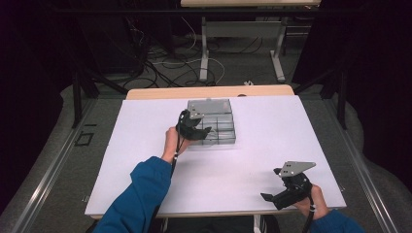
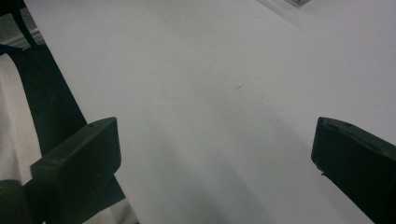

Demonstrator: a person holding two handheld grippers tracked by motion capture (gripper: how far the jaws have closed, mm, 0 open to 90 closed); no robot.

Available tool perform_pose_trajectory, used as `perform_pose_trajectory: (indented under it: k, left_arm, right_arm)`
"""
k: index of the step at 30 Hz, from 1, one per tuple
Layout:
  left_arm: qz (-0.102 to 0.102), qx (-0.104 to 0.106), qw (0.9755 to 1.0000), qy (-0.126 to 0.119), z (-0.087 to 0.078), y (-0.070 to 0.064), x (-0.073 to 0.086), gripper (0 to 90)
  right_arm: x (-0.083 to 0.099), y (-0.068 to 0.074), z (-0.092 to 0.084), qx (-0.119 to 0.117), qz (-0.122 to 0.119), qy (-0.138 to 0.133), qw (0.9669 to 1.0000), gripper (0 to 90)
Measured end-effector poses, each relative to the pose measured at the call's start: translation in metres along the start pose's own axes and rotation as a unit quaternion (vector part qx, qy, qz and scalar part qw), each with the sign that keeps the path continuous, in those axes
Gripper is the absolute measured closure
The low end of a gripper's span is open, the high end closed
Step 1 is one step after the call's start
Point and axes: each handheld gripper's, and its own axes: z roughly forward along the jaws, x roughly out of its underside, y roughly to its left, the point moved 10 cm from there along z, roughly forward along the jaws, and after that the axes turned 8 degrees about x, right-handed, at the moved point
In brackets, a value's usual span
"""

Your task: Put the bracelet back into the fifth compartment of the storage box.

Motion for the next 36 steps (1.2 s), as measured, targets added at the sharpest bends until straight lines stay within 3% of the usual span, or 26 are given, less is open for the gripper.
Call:
perform_pose_trajectory:
  k: [5, 15, 21, 36]
  left_arm:
    - [-0.009, 0.008, 0.9999, 0.0, -0.017, -0.003, 0.008, 17.9]
    - [-0.007, 0.011, 0.9998, 0.013, -0.046, -0.012, 0.032, 2.5]
    - [0.003, 0.009, 0.9996, 0.025, -0.064, -0.018, 0.046, 0.1]
    - [0.006, 0.013, 0.9992, 0.038, -0.104, -0.039, 0.082, 0.1]
  right_arm:
    - [0.0, 0.0, 0.0, -0.002, -0.001, 0.002, 1.0, 1.0]
    - [0.001, 0.001, 0.0, 0.0, 0.004, 0.005, 1.0, 1.1]
    - [0.0, 0.0, 0.0, -0.001, 0.0, 0.004, 1.0, 1.1]
    - [0.001, 0.0, 0.0, -0.001, -0.002, 0.006, 1.0, 1.1]
